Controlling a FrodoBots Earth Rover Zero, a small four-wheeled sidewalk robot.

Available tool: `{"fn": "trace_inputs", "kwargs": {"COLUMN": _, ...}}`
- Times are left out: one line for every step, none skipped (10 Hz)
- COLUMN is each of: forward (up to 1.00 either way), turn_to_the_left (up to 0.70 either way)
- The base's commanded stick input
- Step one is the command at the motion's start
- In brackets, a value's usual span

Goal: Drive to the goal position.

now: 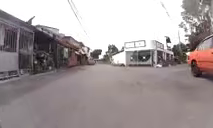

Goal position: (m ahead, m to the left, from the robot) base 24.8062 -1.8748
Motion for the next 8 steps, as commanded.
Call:
{"fn": "trace_inputs", "kwargs": {"forward": 1.0, "turn_to_the_left": 0.0}}
{"fn": "trace_inputs", "kwargs": {"forward": 1.0, "turn_to_the_left": 0.0}}
{"fn": "trace_inputs", "kwargs": {"forward": 1.0, "turn_to_the_left": 0.0}}
{"fn": "trace_inputs", "kwargs": {"forward": 1.0, "turn_to_the_left": 0.0}}
{"fn": "trace_inputs", "kwargs": {"forward": 1.0, "turn_to_the_left": 0.0}}
{"fn": "trace_inputs", "kwargs": {"forward": 1.0, "turn_to_the_left": 0.0}}
{"fn": "trace_inputs", "kwargs": {"forward": 1.0, "turn_to_the_left": 0.0}}
{"fn": "trace_inputs", "kwargs": {"forward": 1.0, "turn_to_the_left": 0.0}}
